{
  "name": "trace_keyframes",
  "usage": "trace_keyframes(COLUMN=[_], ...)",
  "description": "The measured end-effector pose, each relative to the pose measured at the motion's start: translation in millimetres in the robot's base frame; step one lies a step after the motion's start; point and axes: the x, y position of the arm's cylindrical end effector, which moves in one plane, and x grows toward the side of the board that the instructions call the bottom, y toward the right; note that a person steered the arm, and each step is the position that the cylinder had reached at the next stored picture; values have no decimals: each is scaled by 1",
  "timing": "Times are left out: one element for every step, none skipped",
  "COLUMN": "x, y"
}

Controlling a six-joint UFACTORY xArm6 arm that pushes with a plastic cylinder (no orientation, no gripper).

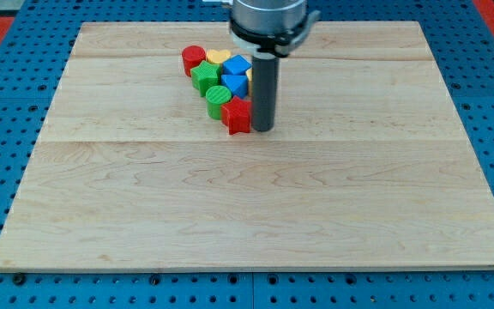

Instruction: Separate the red star and green circle from the group of blocks

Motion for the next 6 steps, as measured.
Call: trace_keyframes(x=[-23,-40,-43,-11,17,6], y=[-11,-22,-53,-69,-79,-93])
